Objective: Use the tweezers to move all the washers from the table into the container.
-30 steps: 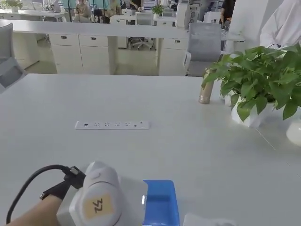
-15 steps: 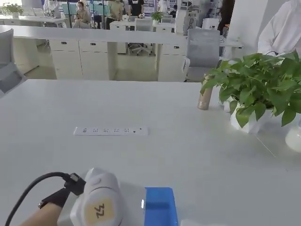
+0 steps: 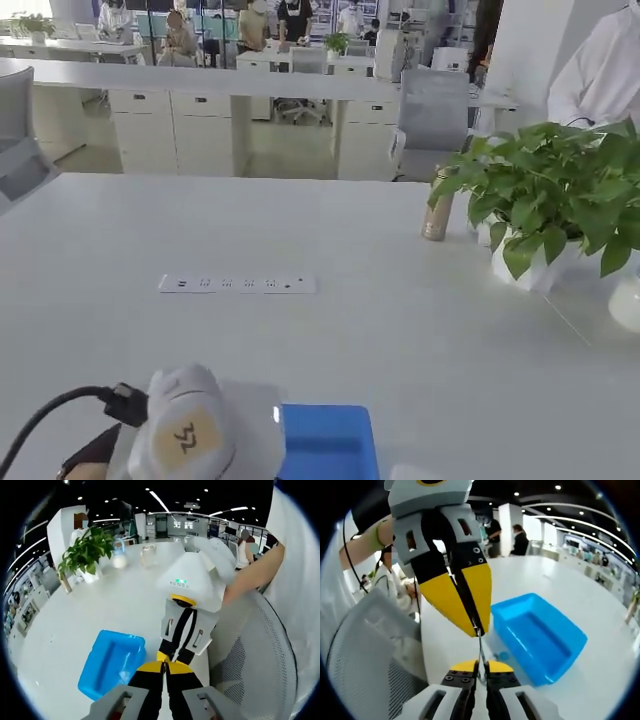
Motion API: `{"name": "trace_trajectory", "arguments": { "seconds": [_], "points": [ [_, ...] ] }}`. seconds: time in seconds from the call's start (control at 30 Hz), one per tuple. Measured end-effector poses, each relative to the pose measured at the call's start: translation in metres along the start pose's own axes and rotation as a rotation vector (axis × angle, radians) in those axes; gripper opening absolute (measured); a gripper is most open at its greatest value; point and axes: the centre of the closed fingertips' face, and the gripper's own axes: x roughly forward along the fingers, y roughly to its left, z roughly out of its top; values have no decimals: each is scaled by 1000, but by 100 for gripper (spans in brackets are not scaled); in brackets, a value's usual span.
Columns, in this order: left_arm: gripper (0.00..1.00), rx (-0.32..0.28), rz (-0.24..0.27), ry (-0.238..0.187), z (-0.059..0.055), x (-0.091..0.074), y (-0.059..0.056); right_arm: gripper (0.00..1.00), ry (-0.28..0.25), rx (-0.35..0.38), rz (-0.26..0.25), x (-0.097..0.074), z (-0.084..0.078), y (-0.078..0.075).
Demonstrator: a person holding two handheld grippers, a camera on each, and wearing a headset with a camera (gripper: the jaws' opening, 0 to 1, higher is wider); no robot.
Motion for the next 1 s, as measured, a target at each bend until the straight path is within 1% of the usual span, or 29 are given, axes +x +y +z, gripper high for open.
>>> {"name": "trace_trajectory", "arguments": {
  "seconds": [0.03,0.1,0.17,0.2,0.23,0.27,0.3,0.33,0.4,0.47,0.5,0.53,0.57,0.6,0.63,0.67,0.7,0.73,0.77,0.8,0.83,0.87,0.9,0.93,1.0],
  "points": [
    [0,-15,17,-18,-1,-3,2,2,-2,1,1,0,0,1],
    [0,-31,47,-33,-3,-6,3,2,-2,-6,-2,0,0,1],
    [4,-52,83,-41,-7,-11,5,2,-3,-7,-4,1,0,2],
    [7,-65,110,-58,-7,-14,7,2,-3,-6,-6,1,0,1],
    [10,-79,137,-74,-8,-17,9,2,-4,-6,-9,1,0,0],
    [15,-111,161,-102,-8,-20,9,2,-4,1,-11,2,1,-1],
    [19,-135,172,-120,-9,-23,8,2,-5,7,-13,1,0,-1],
    [22,-169,192,-142,-10,-27,7,2,-6,16,-17,1,0,-3],
    [29,-196,238,-169,-13,-33,9,2,-8,25,-21,1,0,-4],
    [36,-239,292,-200,-17,-40,10,2,-7,36,-29,0,0,-6],
    [41,-267,326,-224,-19,-46,11,2,-10,47,-32,-1,0,-8],
    [44,-286,343,-238,-21,-49,11,2,-14,53,-34,-2,1,-9],
    [46,-309,373,-264,-23,-54,12,2,-22,63,-35,-4,2,-9],
    [49,-316,384,-273,-24,-56,12,2,-23,65,-36,-5,3,-10],
    [52,-337,416,-291,-27,-60,13,2,-26,68,-38,-7,4,-10],
    [55,-342,433,-300,-30,-62,13,2,-27,69,-41,-8,4,-12],
    [59,-350,463,-300,-37,-65,13,2,-32,67,-45,-11,6,-13],
    [61,-362,484,-304,-40,-67,13,2,-33,68,-47,-12,8,-13],
    [63,-394,500,-328,-44,-69,13,2,-36,70,-48,-14,9,-14],
    [67,-418,506,-349,-44,-71,12,2,-40,70,-50,-14,10,-16],
    [71,-453,519,-385,-44,-75,13,3,-43,71,-51,-16,12,-17],
    [75,-464,527,-406,-43,-78,14,3,-47,70,-52,-18,14,-17],
    [80,-471,537,-416,-45,-80,15,3,-51,71,-54,-20,16,-17],
    [84,-467,551,-411,-47,-83,16,3,-59,70,-58,-22,18,-18],
    [87,-468,580,-417,-47,-89,18,3,-70,78,-58,-23,21,-21]
  ]
}}
